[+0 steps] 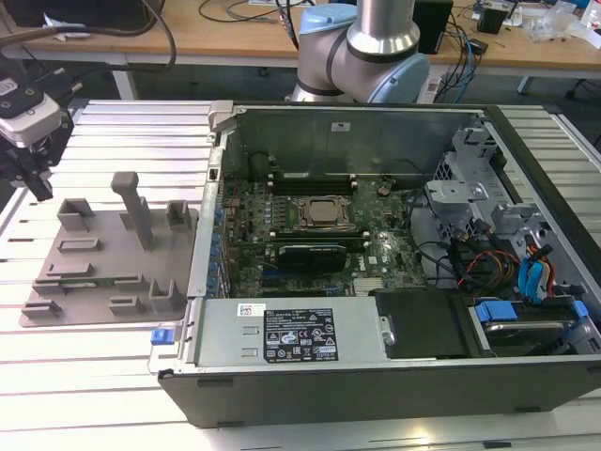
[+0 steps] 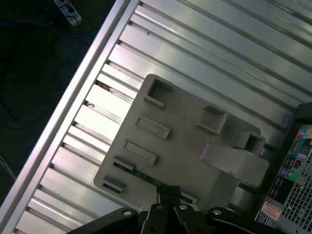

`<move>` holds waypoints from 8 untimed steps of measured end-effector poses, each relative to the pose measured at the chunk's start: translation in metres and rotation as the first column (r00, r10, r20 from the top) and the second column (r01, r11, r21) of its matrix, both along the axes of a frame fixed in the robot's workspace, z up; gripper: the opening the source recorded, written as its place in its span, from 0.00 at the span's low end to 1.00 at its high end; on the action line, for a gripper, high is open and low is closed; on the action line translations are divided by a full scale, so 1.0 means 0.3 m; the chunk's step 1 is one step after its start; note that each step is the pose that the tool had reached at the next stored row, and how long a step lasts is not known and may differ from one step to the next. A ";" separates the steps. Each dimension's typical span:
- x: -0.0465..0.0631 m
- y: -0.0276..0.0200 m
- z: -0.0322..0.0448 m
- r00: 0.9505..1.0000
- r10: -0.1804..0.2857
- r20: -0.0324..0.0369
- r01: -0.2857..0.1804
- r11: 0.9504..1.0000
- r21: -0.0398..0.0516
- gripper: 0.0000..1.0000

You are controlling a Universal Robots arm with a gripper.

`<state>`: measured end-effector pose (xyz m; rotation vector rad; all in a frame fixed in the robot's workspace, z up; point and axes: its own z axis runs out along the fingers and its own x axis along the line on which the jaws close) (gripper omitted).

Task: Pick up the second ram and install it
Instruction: 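Pick up the second ram and move it above second insertion slot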

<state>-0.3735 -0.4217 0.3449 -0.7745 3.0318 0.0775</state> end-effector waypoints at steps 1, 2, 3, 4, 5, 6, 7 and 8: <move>0.000 0.000 0.000 1.000 0.018 0.000 -0.018 1.000 0.000 0.11; 0.000 0.000 0.000 1.000 0.030 0.000 -0.030 1.000 0.000 0.11; 0.000 0.000 0.000 0.999 0.039 0.000 -0.039 0.999 0.000 0.11; 0.000 0.000 0.000 0.999 0.050 0.000 -0.050 0.999 0.000 0.11; 0.000 0.000 0.000 0.998 0.060 0.000 -0.060 0.998 0.000 0.11; 0.000 0.000 0.000 0.997 0.071 0.000 -0.071 0.997 0.000 0.11; 0.000 0.000 0.000 0.997 0.079 0.000 -0.079 0.997 0.000 0.11; 0.000 0.000 0.000 0.995 0.099 0.000 -0.099 0.995 0.000 0.11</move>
